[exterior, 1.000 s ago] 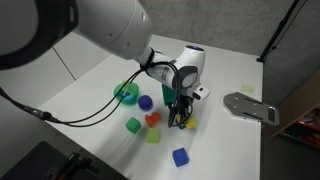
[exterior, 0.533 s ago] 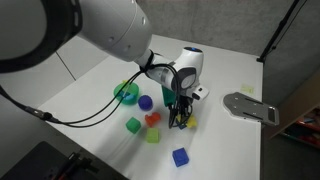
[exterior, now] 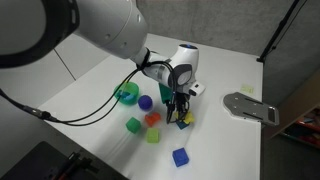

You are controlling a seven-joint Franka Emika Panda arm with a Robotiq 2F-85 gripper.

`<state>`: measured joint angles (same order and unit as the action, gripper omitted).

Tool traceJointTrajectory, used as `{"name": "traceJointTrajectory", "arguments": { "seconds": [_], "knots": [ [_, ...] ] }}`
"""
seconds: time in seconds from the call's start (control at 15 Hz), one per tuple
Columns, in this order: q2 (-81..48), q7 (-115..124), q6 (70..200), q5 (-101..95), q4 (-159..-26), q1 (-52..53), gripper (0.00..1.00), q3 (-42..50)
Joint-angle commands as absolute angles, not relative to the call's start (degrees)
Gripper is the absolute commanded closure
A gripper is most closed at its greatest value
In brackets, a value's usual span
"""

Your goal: Pick up the yellow duck toy from the green bowl and put it on the dark blue block on the left side of the table

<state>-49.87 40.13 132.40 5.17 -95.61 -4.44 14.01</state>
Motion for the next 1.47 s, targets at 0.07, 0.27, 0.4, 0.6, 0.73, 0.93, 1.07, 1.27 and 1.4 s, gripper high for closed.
{"name": "traceJointTrajectory", "arguments": {
  "seconds": [0.07, 0.27, 0.4, 0.6, 0.73, 0.93, 1.07, 1.27, 1.4],
  "knots": [
    [-51.02, 39.21, 132.24, 4.45, -93.98, -4.3, 0.83, 14.41],
    [-51.45, 39.27, 132.19, 4.33, -93.77, -4.31, 0.83, 14.47],
    [-51.87, 39.38, 132.18, 4.23, -93.56, -4.18, 0.83, 14.55],
    [-52.28, 39.39, 132.12, 4.13, -93.24, -4.14, 0.83, 14.64],
    [-52.23, 39.31, 132.1, 4.19, -93.2, -4.23, 0.64, 14.6],
    [-51.88, 39.29, 132.1, 4.31, -93.45, -4.27, 0.33, 14.58],
    [-51.39, 39.13, 132.31, 4.36, -93.83, -4.26, 0.19, 14.51],
    [-49.89, 38.42, 132.71, 4.51, -95.0, -4.13, 0.0, 14.11],
    [-48.66, 37.62, 133.2, 4.36, -95.93, -3.68, 0.0, 13.84]
  ]
}}
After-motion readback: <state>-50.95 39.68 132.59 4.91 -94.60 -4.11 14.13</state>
